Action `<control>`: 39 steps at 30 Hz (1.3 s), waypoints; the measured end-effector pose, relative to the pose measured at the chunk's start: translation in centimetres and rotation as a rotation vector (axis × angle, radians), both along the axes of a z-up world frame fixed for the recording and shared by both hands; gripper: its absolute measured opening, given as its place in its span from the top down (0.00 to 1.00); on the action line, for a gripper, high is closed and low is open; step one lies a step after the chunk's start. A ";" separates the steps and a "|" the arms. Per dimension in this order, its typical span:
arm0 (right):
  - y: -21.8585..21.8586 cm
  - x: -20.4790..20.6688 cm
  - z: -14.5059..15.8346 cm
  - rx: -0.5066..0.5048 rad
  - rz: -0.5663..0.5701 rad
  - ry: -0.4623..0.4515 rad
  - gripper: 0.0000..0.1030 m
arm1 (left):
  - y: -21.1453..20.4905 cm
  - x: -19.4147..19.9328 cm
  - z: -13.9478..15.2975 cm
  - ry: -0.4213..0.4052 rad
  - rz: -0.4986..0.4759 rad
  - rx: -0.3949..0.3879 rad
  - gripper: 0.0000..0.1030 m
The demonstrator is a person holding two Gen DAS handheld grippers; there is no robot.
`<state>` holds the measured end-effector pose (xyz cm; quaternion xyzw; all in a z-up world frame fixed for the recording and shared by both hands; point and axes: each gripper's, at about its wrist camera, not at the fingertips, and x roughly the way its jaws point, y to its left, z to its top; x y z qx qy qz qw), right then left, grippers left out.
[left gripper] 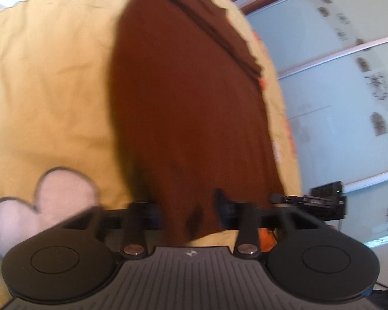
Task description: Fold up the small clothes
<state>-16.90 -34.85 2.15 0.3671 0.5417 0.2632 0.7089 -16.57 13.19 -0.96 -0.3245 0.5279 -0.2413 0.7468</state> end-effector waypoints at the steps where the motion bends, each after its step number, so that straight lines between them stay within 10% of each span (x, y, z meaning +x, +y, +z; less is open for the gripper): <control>1: -0.5 -0.2 -0.3 0.019 -0.021 0.000 0.85 | 0.2 0.0 -0.1 0.006 0.006 0.015 0.93; 12: -1.8 5.6 4.1 0.090 -0.080 -0.177 0.86 | 1.1 7.2 6.3 -0.256 0.018 0.036 0.94; 19: -1.4 17.9 6.7 0.145 -0.145 -0.306 0.86 | 0.2 19.0 9.2 -0.375 0.107 0.027 0.94; 27: -1.3 33.9 3.7 0.138 -0.284 -0.243 0.85 | -0.3 33.6 7.8 -0.377 0.269 0.139 0.94; 30: -0.3 37.9 1.5 0.039 -0.343 -0.202 0.71 | -0.3 37.5 5.9 -0.344 0.341 0.181 0.93; 31: -0.2 38.6 0.7 0.017 -0.385 -0.175 0.51 | 0.0 38.1 5.1 -0.306 0.373 0.154 0.92; 33: -0.3 38.7 0.0 0.070 -0.427 -0.184 0.42 | 0.6 37.7 4.3 -0.249 0.427 0.094 0.85; 37: -0.3 35.3 1.9 0.027 -0.423 -0.320 0.08 | 1.3 34.0 5.5 -0.361 0.489 0.165 0.08; 39: -0.2 33.6 3.0 -0.052 -0.379 -0.360 0.07 | 1.8 31.2 6.4 -0.423 0.494 0.209 0.07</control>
